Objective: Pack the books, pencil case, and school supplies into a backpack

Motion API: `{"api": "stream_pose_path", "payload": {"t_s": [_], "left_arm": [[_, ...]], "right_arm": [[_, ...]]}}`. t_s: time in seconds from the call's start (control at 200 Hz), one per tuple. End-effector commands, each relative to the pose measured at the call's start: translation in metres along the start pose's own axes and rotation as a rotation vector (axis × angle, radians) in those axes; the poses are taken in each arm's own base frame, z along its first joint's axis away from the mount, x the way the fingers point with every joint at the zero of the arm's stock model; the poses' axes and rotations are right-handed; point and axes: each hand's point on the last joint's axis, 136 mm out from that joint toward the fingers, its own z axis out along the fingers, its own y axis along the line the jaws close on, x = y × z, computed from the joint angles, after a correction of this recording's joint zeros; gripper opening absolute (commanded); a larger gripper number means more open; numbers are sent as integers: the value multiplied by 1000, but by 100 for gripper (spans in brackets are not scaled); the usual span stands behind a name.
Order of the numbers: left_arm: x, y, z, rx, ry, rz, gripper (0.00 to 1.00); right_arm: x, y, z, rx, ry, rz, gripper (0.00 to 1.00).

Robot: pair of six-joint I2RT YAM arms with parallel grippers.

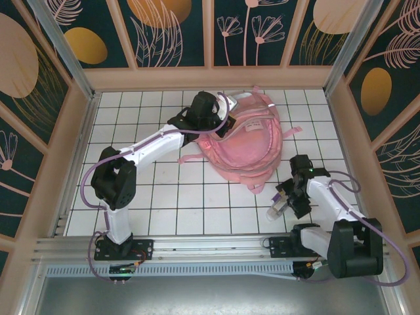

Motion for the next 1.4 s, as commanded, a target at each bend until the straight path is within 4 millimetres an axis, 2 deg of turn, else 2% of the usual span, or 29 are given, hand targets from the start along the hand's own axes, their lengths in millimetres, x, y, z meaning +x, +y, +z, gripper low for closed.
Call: {"api": "stream_pose_path", "payload": {"t_s": [0.0, 0.04, 0.1, 0.14, 0.17, 0.18, 0.26, 0.345, 0.385, 0.435, 0.47, 0.54, 0.596, 0.671, 0.741, 0.771, 0.816, 0.881, 1.061, 1.136, 1.181, 1.246, 1.326, 1.336, 1.396], "left_arm": [[-19, -18, -17, 132, -65, 115, 44], [-19, -15, -21, 123, -59, 102, 52], [-26, 9, -33, 39, -75, 34, 63], [-30, 32, -43, -43, -91, -36, 78], [-31, 52, -51, -107, -101, -93, 96], [-30, 57, -52, -124, -104, -108, 98], [-22, 91, -58, -176, -95, -219, 99], [4, 114, -38, -170, -51, -283, 99], [19, 124, -24, -186, -30, -279, 99], [37, 134, -6, -208, -7, -249, 99], [49, 139, 7, -211, 3, -217, 99], [69, 150, 28, -232, 5, -178, 99], [81, 155, 36, -247, -3, -153, 99], [92, 146, 41, -218, -23, -120, 98], [120, 136, 47, -185, 29, -96, 95], [131, 131, 52, -157, 61, -113, 93], [147, 121, 56, -96, 152, -149, 82], [166, 99, 54, -4, 218, -215, 77], [202, 47, 11, 59, 250, -397, 74], [217, 23, -7, 61, 262, -450, 73], [236, 6, -19, 48, 305, -473, 72], [248, -19, -32, 55, 339, -473, 71], [254, -37, -50, 39, 370, -472, 68], [248, -37, -54, 35, 354, -470, 68], [239, -42, -71, 32, 323, -472, 68]], "right_arm": [[-35, 30, -37, -52, -155, -70, 91], [-46, 49, -50, -99, -198, -126, 92], [-58, 73, -71, -154, -256, -202, 93], [-63, 87, -83, -177, -294, -248, 94], [-66, 96, -91, -189, -323, -279, 94], [-66, 100, -94, -192, -336, -291, 94], [-66, 126, -116, -231, -421, -370, 94], [-58, 156, -126, -325, -438, -433, 92], [-45, 175, -124, -408, -388, -489, 88], [-26, 202, -119, -528, -300, -581, 80], [-16, 213, -113, -567, -240, -613, 73], [-7, 228, -100, -615, -172, -647, 56], [-6, 237, -93, -654, -163, -672, 48], [-11, 244, -82, -667, -169, -701, 46], [-20, 249, -67, -633, -167, -718, 46], [-25, 251, -61, -620, -167, -723, 46], [-31, 254, -52, -602, -177, -724, 45], [-40, 258, -43, -588, -190, -722, 45], [-54, 277, -31, -587, -226, -772, 42], [-50, 292, -29, -631, -210, -830, 42], [-45, 301, -29, -668, -205, -864, 41], [-41, 312, -26, -701, -202, -898, 41], [-33, 326, -23, -745, -186, -925, 41], [-31, 328, -24, -753, -181, -930, 41], [-13, 343, -25, -819, -151, -973, 41]]}}
